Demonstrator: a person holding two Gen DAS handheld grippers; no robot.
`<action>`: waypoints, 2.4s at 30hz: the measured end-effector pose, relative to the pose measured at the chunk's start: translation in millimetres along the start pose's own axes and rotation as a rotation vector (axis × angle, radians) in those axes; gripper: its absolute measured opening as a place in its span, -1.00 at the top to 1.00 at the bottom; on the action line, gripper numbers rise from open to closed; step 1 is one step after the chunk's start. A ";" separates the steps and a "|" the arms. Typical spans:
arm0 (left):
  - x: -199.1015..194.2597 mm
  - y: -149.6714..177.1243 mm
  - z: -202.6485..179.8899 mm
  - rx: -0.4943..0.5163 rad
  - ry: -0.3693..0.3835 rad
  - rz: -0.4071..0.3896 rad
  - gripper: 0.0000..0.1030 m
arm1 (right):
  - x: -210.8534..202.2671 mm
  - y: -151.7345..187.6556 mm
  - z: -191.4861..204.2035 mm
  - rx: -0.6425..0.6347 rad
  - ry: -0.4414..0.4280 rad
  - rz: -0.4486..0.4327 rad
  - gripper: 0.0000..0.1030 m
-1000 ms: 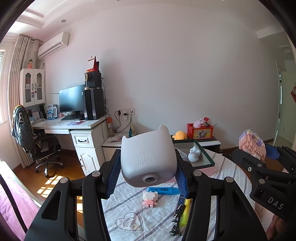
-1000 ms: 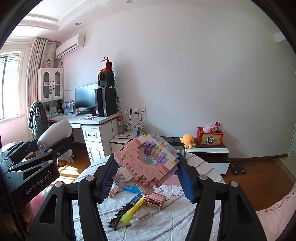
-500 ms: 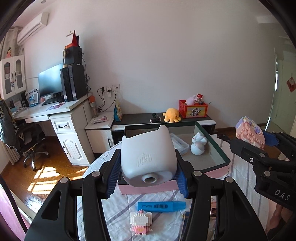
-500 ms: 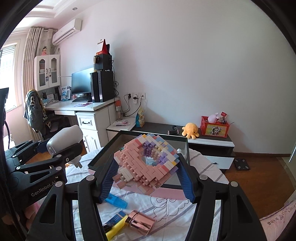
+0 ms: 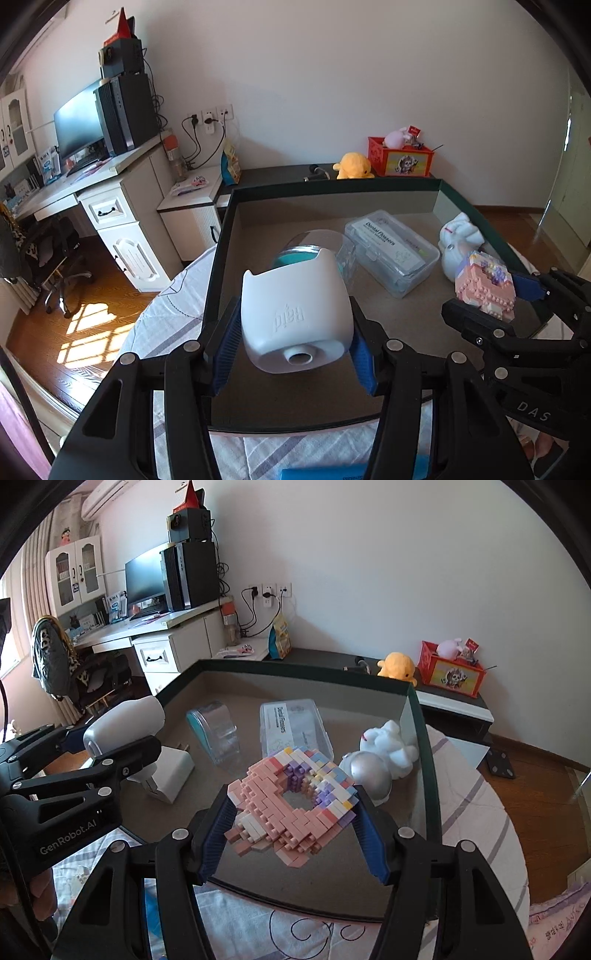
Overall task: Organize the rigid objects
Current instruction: 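Lower both items into the pink box and open both tools, then lift both open tools up and away from the pink box, then grasp the white-and-pink block figure with left tool while right tool grasps the rose-gold canister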
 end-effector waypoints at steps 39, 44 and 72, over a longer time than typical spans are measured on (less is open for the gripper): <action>-406.9 98.8 15.6 -0.099 -0.080 -0.528 -1.00 | -369.9 75.8 109.6 -0.002 0.136 -0.527 -0.79; -424.1 101.2 14.3 -0.102 -0.090 -0.563 -1.00 | -385.7 79.6 113.6 -0.006 0.140 -0.553 -0.79; -317.4 120.5 20.2 -0.089 -0.034 -0.302 -1.00 | -309.6 108.1 58.7 0.087 0.178 -0.372 -0.79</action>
Point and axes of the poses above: each gripper's, at about its wrist camera, not at the fingertips, and x roughly the way its jaws point, z to its left, y to its underside, the point moved 6 cm from there along x, roughly the way its jaws point, and after that the axes turned 2 degrees about -z, right-handed, at the moved point
